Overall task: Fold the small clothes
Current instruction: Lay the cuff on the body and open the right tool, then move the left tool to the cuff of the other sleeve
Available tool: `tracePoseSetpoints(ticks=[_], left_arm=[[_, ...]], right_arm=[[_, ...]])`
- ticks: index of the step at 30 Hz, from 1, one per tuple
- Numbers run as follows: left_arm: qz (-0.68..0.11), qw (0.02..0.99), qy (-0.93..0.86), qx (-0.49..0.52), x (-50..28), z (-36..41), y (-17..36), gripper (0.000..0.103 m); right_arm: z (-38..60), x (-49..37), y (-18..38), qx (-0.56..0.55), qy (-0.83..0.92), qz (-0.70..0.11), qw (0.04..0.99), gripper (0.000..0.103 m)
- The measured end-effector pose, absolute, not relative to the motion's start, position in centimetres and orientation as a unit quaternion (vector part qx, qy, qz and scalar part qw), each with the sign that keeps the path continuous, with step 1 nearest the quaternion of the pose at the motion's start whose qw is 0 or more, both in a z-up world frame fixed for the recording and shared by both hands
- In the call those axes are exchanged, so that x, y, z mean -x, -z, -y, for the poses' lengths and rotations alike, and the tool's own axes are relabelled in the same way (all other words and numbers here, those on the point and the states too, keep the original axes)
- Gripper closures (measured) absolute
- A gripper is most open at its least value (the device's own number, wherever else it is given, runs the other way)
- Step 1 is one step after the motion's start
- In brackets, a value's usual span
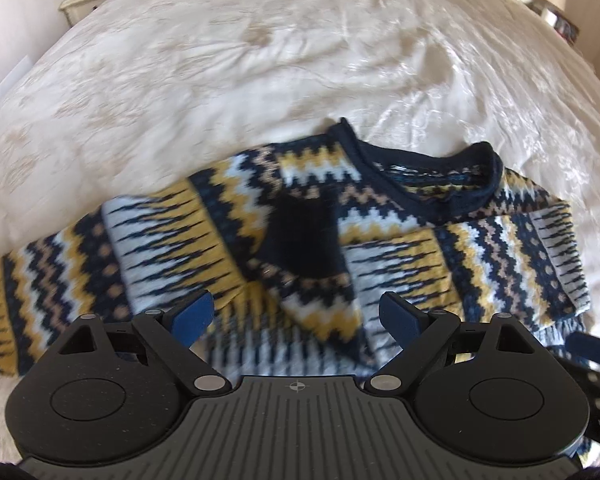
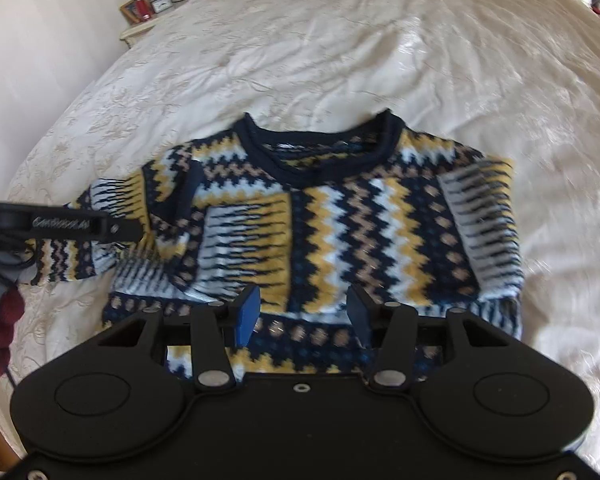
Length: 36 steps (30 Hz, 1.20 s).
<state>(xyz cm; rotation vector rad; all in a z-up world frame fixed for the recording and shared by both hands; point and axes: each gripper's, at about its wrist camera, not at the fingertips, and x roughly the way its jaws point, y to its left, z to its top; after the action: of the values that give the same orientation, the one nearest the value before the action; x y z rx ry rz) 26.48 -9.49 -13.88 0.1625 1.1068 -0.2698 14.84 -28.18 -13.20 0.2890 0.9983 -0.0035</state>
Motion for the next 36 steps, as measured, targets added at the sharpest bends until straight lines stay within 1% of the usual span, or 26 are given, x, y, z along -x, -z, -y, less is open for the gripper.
tracePoseSetpoints(ticks=[4, 6, 7, 8, 11, 16, 22, 25, 31, 36], left_arm=[[-0.527, 0.834, 0.118, -0.110, -27.7, 12.1, 15.8, 0.013], [-0.530, 0.832, 0.104, -0.126, -28.3, 12.6, 16.8, 0.018], [-0.534, 0.830, 0.094, -0.134, -28.5, 12.5, 17.3, 0.025], [-0.539, 0.827, 0.081, -0.139, -28.7, 12.2, 17.7, 0.026], [-0.556, 0.821, 0.050, -0.122, -28.8, 9.9, 18.4, 0.025], [-0.573, 0.814, 0.013, -0.088, -27.6, 5.5, 18.0, 0.025], [-0.583, 0.808, -0.026, -0.079, -26.5, 2.4, 17.8, 0.026], [-0.577, 0.813, -0.027, -0.074, -26.1, 2.2, 17.2, 0.026], [-0.550, 0.831, 0.013, -0.082, -25.1, 4.0, 15.7, 0.026], [-0.548, 0.830, 0.052, -0.092, -24.9, 6.1, 16.4, 0.026]], right_arm=[[29.9, -14.1, 14.0, -0.155, 0.017, -0.485, 0.860, 0.046], [30.7, -13.9, 14.3, -0.161, 0.022, -0.489, 0.857, 0.046], [31.0, -13.9, 14.5, -0.163, 0.024, -0.490, 0.856, 0.046], [31.4, -13.9, 14.6, -0.165, 0.027, -0.492, 0.855, 0.046], [32.5, -14.1, 15.1, -0.170, 0.032, -0.493, 0.853, 0.046], [34.3, -14.7, 15.8, -0.180, 0.043, -0.491, 0.851, 0.046], [36.7, -15.5, 16.8, -0.179, 0.065, -0.491, 0.850, 0.045], [38.2, -15.8, 17.1, -0.179, 0.082, -0.488, 0.850, 0.041], [41.8, -17.3, 18.1, -0.193, 0.118, -0.486, 0.844, 0.041], [43.6, -19.3, 19.3, -0.216, 0.137, -0.484, 0.837, 0.041]])
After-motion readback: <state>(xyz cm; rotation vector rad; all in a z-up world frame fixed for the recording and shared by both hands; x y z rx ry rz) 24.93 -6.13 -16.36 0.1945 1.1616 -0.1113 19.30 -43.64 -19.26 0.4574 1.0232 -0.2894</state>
